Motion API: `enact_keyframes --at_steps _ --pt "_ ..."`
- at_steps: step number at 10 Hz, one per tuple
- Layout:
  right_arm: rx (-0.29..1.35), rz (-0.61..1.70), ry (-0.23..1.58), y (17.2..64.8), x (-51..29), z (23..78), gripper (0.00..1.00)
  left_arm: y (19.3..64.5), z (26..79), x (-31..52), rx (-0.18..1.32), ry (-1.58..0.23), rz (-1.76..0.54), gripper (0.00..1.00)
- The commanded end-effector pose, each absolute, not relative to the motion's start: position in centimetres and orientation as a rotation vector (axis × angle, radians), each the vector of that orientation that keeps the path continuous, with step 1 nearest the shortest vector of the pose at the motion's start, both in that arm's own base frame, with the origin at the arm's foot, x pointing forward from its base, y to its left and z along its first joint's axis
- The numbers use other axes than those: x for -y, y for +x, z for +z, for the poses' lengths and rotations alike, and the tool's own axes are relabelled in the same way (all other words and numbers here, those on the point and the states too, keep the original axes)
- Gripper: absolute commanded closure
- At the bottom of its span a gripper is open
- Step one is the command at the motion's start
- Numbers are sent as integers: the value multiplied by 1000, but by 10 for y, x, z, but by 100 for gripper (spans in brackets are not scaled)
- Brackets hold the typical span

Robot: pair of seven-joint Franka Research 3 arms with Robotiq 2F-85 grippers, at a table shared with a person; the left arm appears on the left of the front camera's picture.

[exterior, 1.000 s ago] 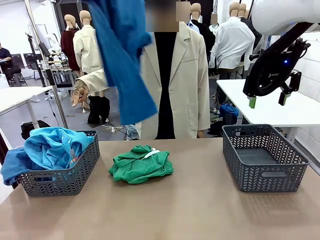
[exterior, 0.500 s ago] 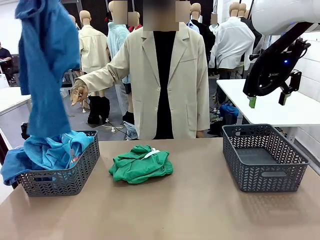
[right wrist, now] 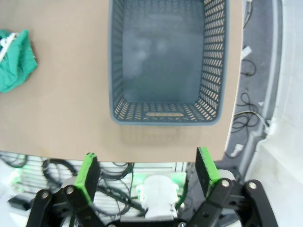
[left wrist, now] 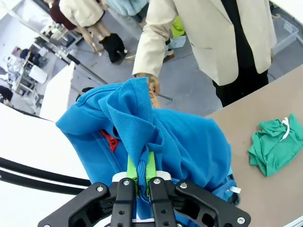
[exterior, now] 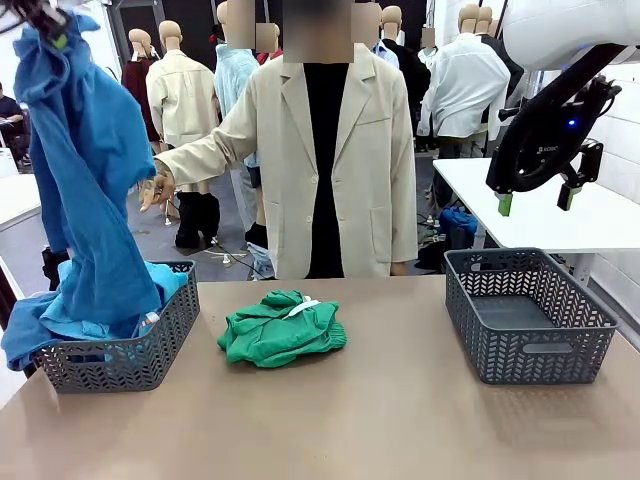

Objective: Sort the tops and bottoms.
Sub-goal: Sort the clothes according to human instructions.

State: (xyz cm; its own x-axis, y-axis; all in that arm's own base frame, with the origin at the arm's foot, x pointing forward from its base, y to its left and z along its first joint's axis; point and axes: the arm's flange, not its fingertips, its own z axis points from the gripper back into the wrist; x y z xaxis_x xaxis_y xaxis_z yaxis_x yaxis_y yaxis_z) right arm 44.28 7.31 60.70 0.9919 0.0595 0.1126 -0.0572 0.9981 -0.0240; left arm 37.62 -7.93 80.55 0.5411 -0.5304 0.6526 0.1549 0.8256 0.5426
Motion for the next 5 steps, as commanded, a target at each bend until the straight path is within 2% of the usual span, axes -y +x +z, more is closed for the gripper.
enact_keyframes --at_steps 1,2,5 --pt "106 77 11 442 -73 607 0 379 790 79 932 501 -396 100" --pt "106 77 11 442 -73 607 0 376 805 79 915 455 -424 100" --pt "106 77 11 442 -73 607 0 376 805 79 915 455 -424 100"
